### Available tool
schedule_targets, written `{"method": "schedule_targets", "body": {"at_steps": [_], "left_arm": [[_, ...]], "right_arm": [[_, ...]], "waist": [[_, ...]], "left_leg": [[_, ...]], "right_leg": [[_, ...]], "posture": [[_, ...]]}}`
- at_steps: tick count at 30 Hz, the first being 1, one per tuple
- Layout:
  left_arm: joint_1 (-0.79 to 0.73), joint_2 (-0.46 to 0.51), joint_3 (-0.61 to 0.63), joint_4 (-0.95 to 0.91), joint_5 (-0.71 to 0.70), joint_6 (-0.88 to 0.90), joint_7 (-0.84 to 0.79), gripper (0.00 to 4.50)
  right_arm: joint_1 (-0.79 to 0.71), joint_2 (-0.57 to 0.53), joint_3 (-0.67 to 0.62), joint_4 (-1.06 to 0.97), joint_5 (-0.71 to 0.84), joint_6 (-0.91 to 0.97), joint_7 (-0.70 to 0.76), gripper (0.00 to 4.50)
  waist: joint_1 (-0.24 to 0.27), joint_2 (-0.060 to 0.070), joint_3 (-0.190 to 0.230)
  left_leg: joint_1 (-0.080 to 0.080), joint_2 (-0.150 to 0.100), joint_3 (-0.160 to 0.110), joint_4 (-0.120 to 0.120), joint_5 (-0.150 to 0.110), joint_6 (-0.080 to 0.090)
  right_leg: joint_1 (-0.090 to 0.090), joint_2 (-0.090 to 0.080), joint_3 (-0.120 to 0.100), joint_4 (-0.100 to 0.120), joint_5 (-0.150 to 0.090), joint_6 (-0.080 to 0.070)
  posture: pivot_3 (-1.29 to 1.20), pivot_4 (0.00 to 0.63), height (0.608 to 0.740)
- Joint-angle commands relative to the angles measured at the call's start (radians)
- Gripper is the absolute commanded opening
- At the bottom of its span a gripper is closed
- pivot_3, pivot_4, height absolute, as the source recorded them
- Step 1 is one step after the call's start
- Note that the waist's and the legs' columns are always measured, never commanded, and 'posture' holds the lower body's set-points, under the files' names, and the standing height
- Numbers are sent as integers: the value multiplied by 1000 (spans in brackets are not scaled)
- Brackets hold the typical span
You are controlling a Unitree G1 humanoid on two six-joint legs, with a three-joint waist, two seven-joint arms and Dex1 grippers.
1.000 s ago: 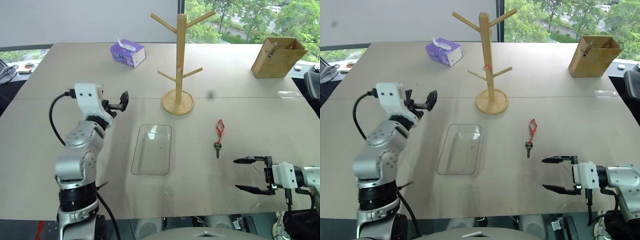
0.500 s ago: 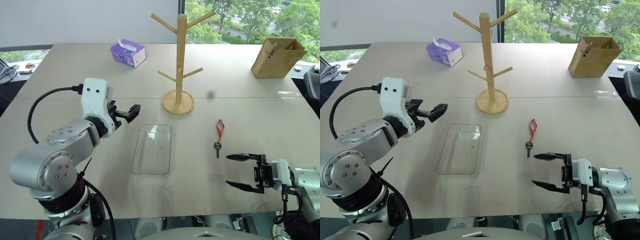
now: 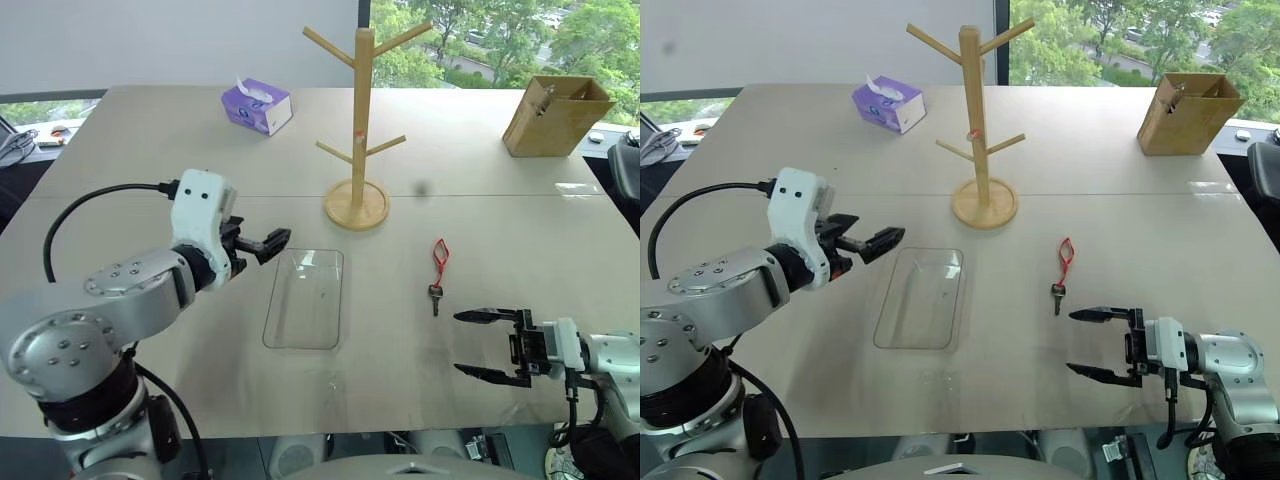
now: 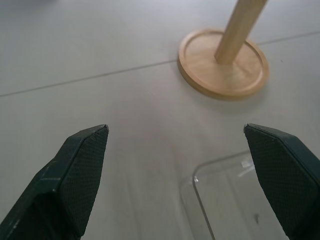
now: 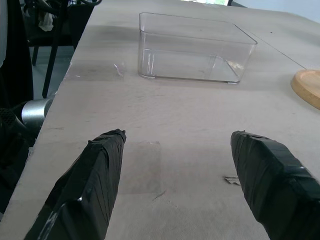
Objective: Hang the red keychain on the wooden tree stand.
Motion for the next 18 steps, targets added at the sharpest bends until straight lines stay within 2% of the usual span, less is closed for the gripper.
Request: {"method": "schedule_targets", "body": {"at_steps": [1,4,7,13,18], "left_arm": [[140,355,-124,34,-551,-324,300,4500],[241,549,-173,-1,-629,-486,292,4500],[317,659,-205,-35,-629,-610,258,4500],[386,732,-289,-96,-629,-776,259,4500],[364,725,-409,-96,-629,-846,304,4500]], "right_arm": [[-4,9,-13,1,5,-24,18,3612],[-8,18,-11,9,2,-31,18,3612],[-12,29,-6,11,-2,-36,15,3612],[-6,37,-15,-5,-4,-33,0,3612],[2,34,-26,-24,-7,-29,-23,3612]], "waist": [[-2,-1,2],[0,0,2],[7,5,4],[5,6,4],[5,6,4]], "left_leg": [[0,2,-3,-1,0,-1],[1,-1,-4,-1,0,-1],[2,-4,-4,-1,0,-1],[1,-4,-4,-1,0,-1],[1,-4,-4,-1,1,-1]], "right_leg": [[0,-4,1,0,0,-1],[0,-7,1,0,-1,-4],[1,-9,0,-1,-3,-6],[2,-2,0,-1,-3,-6],[2,0,0,-1,-3,-5]], "posture": [[0,150,740],[0,150,740],[0,150,740],[0,150,740],[0,150,740]]}}
